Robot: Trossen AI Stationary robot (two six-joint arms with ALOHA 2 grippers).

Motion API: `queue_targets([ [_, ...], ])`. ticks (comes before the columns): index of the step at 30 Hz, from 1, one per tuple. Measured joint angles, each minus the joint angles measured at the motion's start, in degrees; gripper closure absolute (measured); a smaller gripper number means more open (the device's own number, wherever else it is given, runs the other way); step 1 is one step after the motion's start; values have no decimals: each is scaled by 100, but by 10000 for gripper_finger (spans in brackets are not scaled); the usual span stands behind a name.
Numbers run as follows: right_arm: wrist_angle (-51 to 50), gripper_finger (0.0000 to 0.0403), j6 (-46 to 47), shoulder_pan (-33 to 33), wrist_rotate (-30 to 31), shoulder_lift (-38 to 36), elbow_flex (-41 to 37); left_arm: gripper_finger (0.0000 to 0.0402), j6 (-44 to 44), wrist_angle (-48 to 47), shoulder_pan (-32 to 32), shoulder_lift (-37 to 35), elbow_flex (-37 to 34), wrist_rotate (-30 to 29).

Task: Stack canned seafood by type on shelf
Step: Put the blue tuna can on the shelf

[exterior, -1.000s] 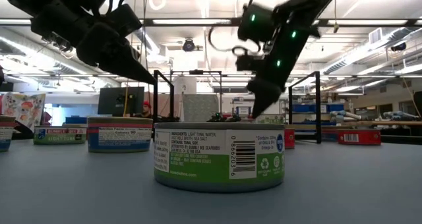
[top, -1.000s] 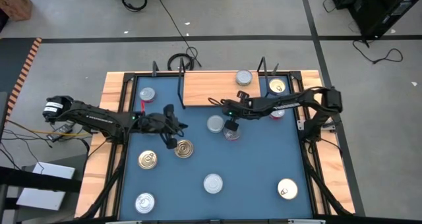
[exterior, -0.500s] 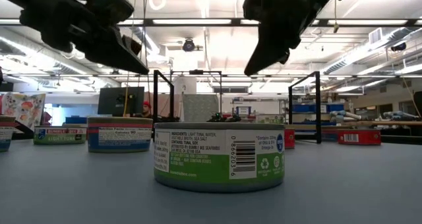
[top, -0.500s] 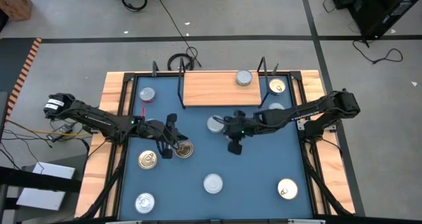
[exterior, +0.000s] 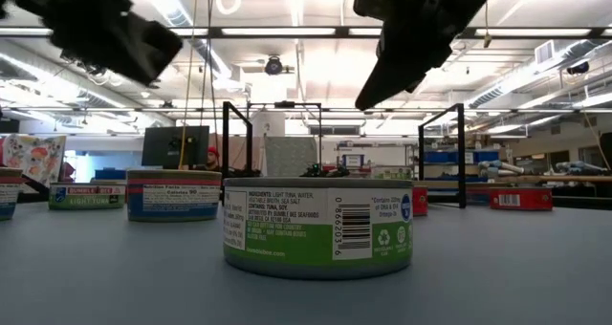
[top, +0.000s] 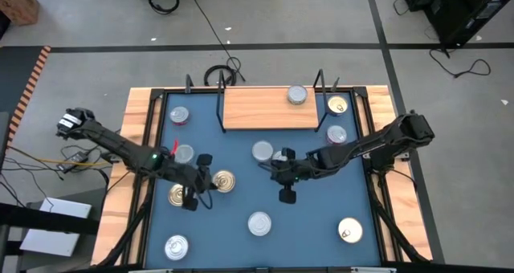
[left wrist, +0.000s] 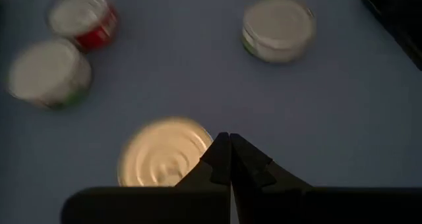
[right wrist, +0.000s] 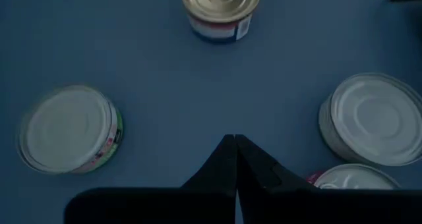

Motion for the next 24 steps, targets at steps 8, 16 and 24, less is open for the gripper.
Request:
queue_targets([
  [8,418,394,-178,82,13,165,0,372,-545,-661,-397,81,15,-414],
  [16,601,393,-193,65,16,185,0,316,-62,-332,-494,605,17,-574],
  [24,625,392,-257,65,16,185,0,300,689,12,-495,1262,17,-857],
])
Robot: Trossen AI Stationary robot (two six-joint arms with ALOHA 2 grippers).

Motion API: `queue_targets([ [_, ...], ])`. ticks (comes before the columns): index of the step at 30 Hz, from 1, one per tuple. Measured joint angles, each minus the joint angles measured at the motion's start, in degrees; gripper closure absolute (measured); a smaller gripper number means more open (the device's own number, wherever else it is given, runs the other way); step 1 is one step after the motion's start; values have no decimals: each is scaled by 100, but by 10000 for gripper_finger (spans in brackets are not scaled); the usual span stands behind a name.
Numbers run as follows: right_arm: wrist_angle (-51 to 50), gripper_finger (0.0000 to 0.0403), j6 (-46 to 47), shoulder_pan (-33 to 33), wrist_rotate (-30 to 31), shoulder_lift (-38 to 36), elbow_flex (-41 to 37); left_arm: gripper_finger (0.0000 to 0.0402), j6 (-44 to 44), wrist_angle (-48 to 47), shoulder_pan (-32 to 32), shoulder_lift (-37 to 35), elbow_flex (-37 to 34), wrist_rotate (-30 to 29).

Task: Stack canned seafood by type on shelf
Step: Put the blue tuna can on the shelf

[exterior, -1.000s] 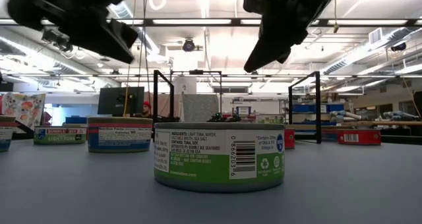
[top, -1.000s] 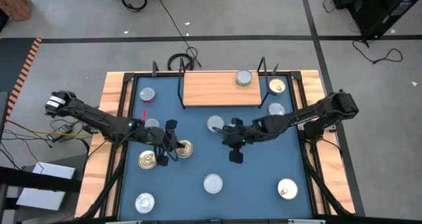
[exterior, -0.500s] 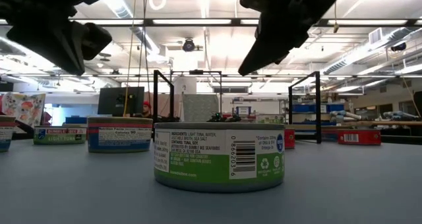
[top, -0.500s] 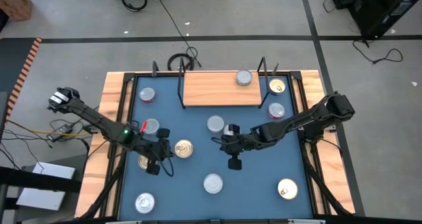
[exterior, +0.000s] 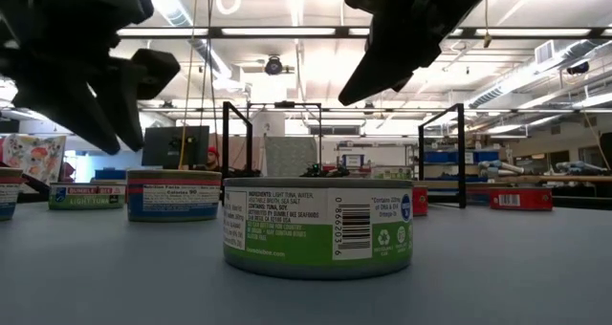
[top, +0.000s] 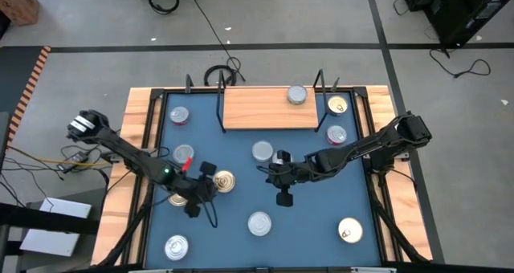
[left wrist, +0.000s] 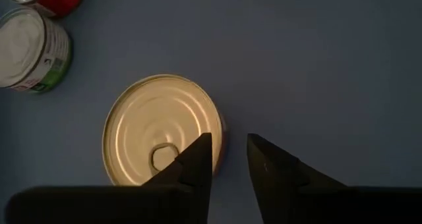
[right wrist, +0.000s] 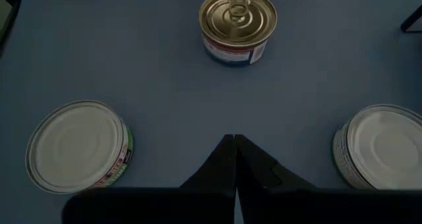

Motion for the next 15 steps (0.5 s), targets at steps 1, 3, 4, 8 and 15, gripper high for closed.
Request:
queue_targets([
  [1,16,392,0,0,0,0,0,300,65,7,0,45,0,-54],
  [3,20,392,0,0,0,0,0,300,162,-15,0,113,0,-142],
  [4,20,392,0,0,0,0,0,300,225,-13,0,148,0,-161],
  [8,38,392,-31,0,0,0,0,300,301,-23,13,221,0,-194],
  [15,57,392,-44,0,0,0,0,300,314,-23,13,489,0,-294],
])
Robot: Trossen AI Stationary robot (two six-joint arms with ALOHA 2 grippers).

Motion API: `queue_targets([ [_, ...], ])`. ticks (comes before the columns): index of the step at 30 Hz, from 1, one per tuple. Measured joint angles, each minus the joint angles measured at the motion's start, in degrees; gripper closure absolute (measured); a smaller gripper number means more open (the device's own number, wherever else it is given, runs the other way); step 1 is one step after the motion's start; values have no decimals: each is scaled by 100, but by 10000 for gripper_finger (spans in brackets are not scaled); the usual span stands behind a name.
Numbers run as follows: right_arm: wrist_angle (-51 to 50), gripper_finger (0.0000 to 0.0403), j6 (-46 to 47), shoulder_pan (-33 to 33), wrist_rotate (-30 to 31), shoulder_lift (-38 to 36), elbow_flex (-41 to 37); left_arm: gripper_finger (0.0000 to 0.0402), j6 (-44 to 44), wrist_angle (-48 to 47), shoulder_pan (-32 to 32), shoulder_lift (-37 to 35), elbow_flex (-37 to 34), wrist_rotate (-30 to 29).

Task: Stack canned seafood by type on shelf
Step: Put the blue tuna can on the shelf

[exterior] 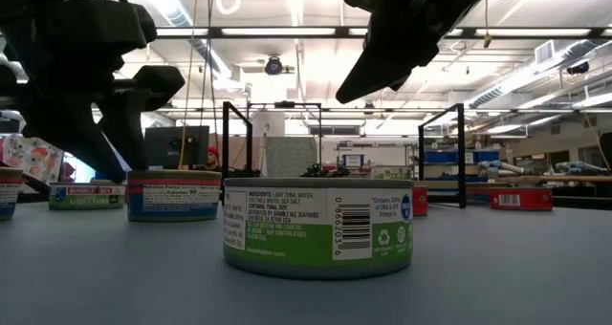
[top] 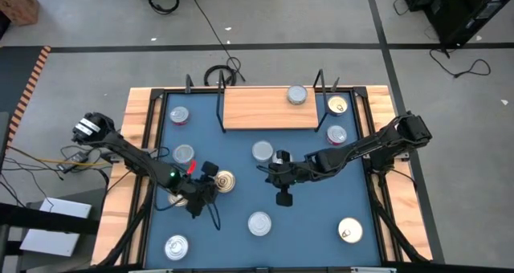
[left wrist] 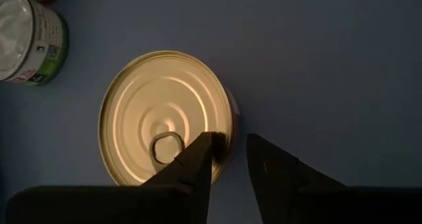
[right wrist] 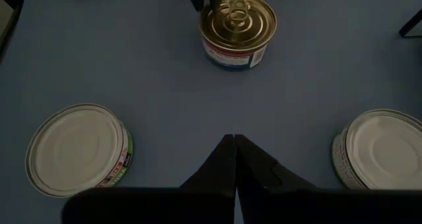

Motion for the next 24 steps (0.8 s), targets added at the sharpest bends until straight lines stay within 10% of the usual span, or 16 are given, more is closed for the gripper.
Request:
queue_targets([
  [24,4,392,0,4,0,0,0,398,137,-632,-11,110,503,61],
])
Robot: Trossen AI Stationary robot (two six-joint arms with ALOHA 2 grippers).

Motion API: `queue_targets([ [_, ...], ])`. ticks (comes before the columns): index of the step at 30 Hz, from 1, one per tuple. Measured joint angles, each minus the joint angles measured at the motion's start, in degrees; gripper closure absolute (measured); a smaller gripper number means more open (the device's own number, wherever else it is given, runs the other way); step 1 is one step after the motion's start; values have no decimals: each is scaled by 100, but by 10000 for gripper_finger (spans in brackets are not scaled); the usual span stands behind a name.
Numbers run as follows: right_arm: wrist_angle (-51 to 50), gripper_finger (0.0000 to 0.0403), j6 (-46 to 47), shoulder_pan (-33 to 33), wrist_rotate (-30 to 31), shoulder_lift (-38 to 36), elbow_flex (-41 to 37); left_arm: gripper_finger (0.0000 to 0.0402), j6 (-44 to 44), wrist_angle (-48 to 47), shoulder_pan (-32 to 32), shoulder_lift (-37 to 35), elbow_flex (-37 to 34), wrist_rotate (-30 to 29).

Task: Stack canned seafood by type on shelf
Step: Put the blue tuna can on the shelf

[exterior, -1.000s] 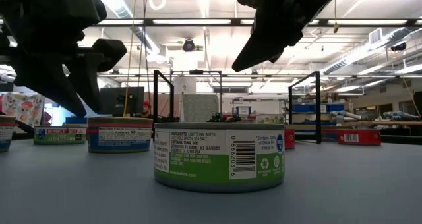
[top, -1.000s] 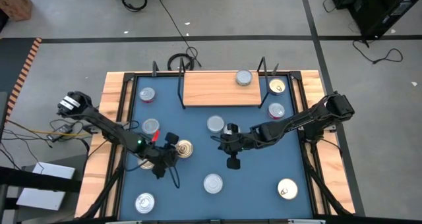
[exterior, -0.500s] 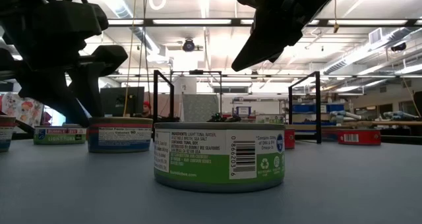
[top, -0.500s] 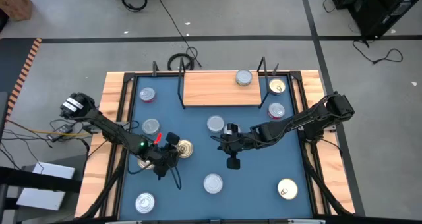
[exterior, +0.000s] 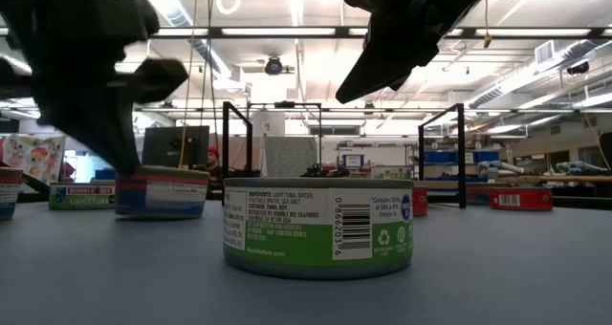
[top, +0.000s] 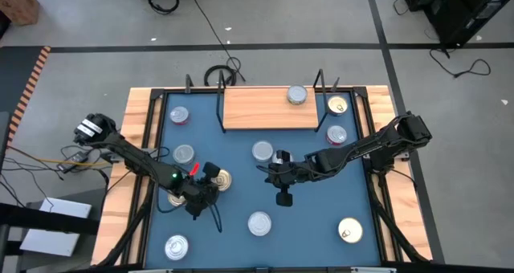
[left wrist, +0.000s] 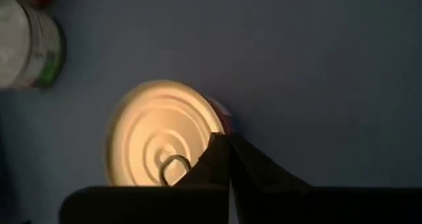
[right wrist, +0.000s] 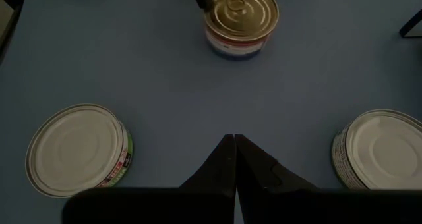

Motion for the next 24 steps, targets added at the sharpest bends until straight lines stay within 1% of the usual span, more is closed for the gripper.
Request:
queue_targets([
  [5,0,392,2,4,0,0,0,400,44,-206,36,-2,434,541],
  [9,0,392,90,4,0,0,0,400,-127,-158,172,-6,726,1140],
  [11,0,392,284,4,0,0,0,401,-335,-63,293,-11,790,1450],
  [14,0,392,555,26,-2,0,0,401,-745,359,519,-11,775,2149],
  [17,0,392,761,61,-15,0,0,401,-1168,616,793,-13,773,2691],
  [21,0,392,1015,101,-15,0,0,401,-1706,839,1227,-13,767,3181],
  [24,0,392,1083,126,-15,0,0,401,-1881,972,1465,-13,767,3504],
])
